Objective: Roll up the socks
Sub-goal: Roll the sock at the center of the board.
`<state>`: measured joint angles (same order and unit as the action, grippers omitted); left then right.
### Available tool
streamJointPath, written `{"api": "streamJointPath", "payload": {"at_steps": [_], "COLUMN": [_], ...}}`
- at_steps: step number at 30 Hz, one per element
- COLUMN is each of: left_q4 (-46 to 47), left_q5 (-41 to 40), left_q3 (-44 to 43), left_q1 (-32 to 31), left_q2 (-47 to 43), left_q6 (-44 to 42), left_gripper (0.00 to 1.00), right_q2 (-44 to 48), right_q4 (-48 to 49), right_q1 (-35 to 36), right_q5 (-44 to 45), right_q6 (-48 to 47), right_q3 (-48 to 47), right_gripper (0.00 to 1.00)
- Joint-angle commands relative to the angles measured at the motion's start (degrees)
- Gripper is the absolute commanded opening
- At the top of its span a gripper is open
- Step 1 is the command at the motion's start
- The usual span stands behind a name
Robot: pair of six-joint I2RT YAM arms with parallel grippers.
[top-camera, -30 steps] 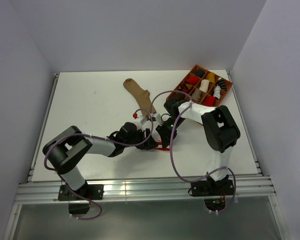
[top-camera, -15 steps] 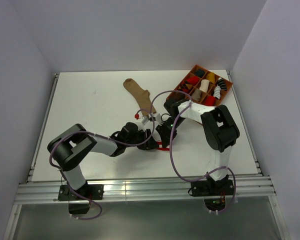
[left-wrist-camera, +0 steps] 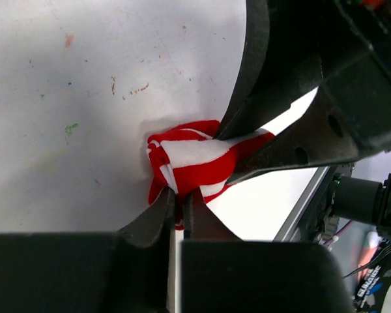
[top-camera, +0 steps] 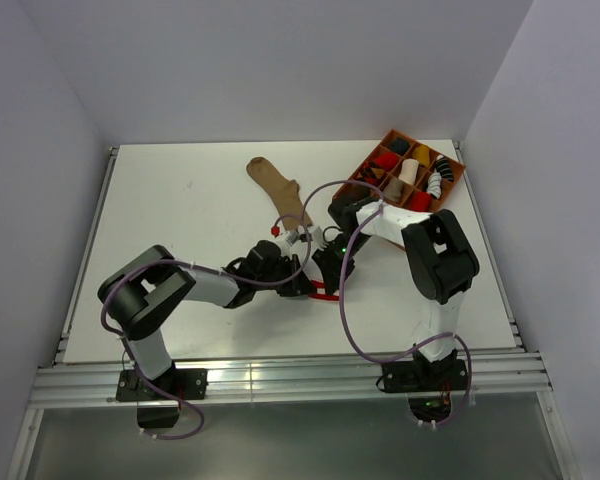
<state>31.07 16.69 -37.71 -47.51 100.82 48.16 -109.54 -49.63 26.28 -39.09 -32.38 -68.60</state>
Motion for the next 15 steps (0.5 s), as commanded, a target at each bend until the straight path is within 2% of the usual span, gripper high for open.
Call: {"api": "streamJointPath", "payload": {"at_steps": [1,5,8,13,15], "left_q4": [-6.19,-9.18,-12.69,-21.02,-23.06], "left_q5": [-1.57,-2.27,-3.41,-5.61,-6.75], "left_q3": [-2.54,-3.77,-4.64,-7.98,-9.30], "left_q1": [-0.22,-0.22,-0.22,-0.31,-0.39], "left_q2": [2.02,2.19,2.28,3.24,3.69], "left_q6": [0.44,1.75,1.94,1.15,0.71], "left_gripper": [0.01,0.00,0.00,0.00,0.00], "right_q2": [-2.88,-2.61,-1.91,1.51,3.53], "right_q4": [4.10,4.62,5.06,7.17,7.35], "right_q1": [-0.44,-0.44,-0.53,-1.76,-2.72], "right_q5": [10.44,10.70,10.70,9.65,7.64], "right_q6": [-1.98,-1.90,-1.81,-1.81,-2.51], "right_q3": [0.75,0.83,1.10,3.03,3.38], "right_gripper": [0.16,0.19,0.25,0.45,0.49]}}
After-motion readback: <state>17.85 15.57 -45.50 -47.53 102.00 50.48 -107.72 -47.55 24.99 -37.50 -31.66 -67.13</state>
